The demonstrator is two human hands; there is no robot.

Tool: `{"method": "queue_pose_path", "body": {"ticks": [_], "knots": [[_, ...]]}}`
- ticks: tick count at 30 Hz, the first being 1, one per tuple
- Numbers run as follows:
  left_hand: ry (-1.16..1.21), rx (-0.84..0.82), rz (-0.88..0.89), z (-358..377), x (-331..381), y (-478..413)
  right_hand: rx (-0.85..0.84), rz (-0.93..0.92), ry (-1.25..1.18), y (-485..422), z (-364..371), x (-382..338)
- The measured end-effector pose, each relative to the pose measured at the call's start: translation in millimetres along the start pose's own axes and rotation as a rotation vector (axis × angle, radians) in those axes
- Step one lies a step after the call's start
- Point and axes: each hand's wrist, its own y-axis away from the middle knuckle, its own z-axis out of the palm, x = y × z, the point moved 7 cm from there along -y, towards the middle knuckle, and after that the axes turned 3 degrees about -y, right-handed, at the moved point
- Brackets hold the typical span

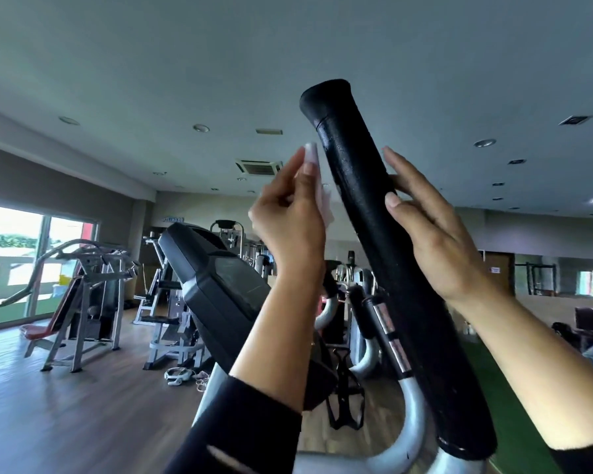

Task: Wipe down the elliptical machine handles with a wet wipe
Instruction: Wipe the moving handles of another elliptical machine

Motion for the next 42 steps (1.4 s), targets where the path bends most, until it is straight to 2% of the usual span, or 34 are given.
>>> {"method": "queue_pose_path", "body": {"ticks": [8, 13, 17, 22, 27, 36, 42], "knots": [[0.014, -0.232, 0.001, 10, -11, 4, 0.043, -0.017, 0.090, -1, 2, -5], [0.111, -0.126, -0.043, 13, -3, -27, 0.059, -0.009, 0.114, 1, 3, -7], [0.071, -0.197, -0.029, 26, 1, -26, 0.081, -0.004, 0.137, 3, 2, -6], [-0.005, -0.301, 0.017, 6, -10, 9, 0.078, -0.023, 0.167, 3, 4, -6], [0.030, -0.179, 0.001, 8, -5, -12, 0.086, -0.043, 0.173, 4, 3, -7], [0.008, -0.239, 0.034, 2, -19, 38, 0.097, -0.054, 0.163, 2, 2, -8], [0.062, -0.148, -0.007, 0, -19, 18, 0.089, -0.058, 0.175, 3, 2, -8]]}}
